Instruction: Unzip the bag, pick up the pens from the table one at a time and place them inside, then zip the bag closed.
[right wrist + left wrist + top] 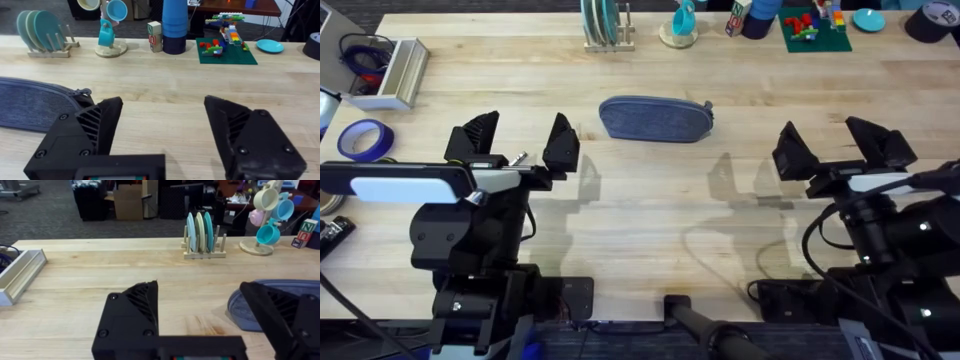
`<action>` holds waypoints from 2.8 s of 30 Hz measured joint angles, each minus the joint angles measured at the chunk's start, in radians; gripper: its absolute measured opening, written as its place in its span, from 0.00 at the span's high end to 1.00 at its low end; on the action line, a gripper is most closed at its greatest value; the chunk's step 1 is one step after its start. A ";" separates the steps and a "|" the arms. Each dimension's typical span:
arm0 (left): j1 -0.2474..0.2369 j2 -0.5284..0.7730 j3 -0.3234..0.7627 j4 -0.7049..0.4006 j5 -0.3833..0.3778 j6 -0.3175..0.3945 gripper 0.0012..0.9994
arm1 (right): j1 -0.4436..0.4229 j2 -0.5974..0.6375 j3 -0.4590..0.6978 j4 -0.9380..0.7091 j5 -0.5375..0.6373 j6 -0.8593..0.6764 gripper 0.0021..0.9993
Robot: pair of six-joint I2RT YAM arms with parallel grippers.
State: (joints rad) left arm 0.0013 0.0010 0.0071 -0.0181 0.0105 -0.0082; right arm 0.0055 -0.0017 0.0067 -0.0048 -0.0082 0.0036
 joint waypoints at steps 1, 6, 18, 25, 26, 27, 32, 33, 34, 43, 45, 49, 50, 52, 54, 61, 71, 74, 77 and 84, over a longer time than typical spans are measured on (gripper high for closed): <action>0.000 0.000 0.000 0.000 0.000 0.000 0.00 | 0.000 0.000 0.000 0.000 0.000 0.000 0.00; 0.000 0.000 0.000 0.000 0.000 0.000 0.00 | 0.001 0.000 0.000 0.000 0.000 0.000 0.00; 0.000 0.000 0.000 0.000 0.000 0.000 0.00 | 0.001 0.000 0.000 0.005 -0.001 0.000 0.00; 0.000 0.000 0.000 0.004 0.000 0.000 0.01 | 0.001 0.000 0.000 0.027 -0.016 0.000 0.00; 0.000 0.000 0.000 0.004 0.000 -0.004 0.01 | 0.001 0.000 0.001 0.027 -0.024 0.000 0.00; 0.000 0.000 0.000 0.004 0.000 -0.009 0.01 | 0.001 0.000 0.001 0.026 -0.031 0.000 0.00; 0.000 0.000 0.010 -0.004 0.000 -0.038 0.01 | 0.001 0.002 0.033 0.019 -0.052 0.003 0.00; 0.000 0.000 0.019 -0.008 0.000 -0.041 0.01 | 0.001 0.002 0.047 0.018 -0.054 0.004 0.00; 0.000 0.000 0.031 -0.011 0.000 -0.045 0.01 | 0.003 0.002 0.065 0.010 -0.057 0.004 0.00; 0.000 0.001 0.200 -0.186 -0.008 -0.053 0.01 | 0.003 0.002 0.258 -0.248 -0.061 0.004 0.00; 0.000 0.014 0.238 -0.236 -0.008 -0.053 0.01 | 0.003 0.002 0.296 -0.291 -0.061 0.004 0.00; 0.000 0.081 0.334 -0.327 -0.009 -0.053 0.01 | 0.003 0.042 0.377 -0.354 -0.063 0.004 0.00; 0.000 0.102 0.360 -0.349 -0.009 -0.053 0.01 | 0.003 0.062 0.399 -0.370 -0.063 0.004 0.00; 0.000 0.153 0.417 -0.389 -0.011 -0.053 0.01 | 0.003 0.108 0.442 -0.400 -0.064 0.004 0.00; 0.000 0.212 0.479 -0.434 -0.011 -0.053 0.01 | 0.003 0.166 0.490 -0.425 -0.064 0.008 0.00; 0.000 0.420 0.687 -0.586 -0.012 -0.053 0.01 | 0.003 0.421 0.712 -0.562 -0.067 0.023 0.00; 0.000 0.698 0.969 -0.821 -0.011 -0.053 0.01 | 0.003 0.799 1.042 -0.837 -0.067 0.026 0.00; 0.000 0.775 1.038 -0.878 -0.010 -0.053 0.01 | 0.003 0.891 1.120 -0.902 -0.067 0.026 0.00; 0.000 0.847 1.097 -0.916 0.000 -0.053 0.01 | 0.003 0.973 1.192 -0.960 -0.067 0.026 0.00; 0.000 0.989 1.172 -0.979 0.025 -0.053 0.01 | 0.003 1.114 1.300 -1.038 -0.067 0.026 0.00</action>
State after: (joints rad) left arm 0.0013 0.9895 1.1791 -0.9970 0.0351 -0.0614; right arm 0.0082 1.1124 1.3062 -1.0426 -0.0753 0.0299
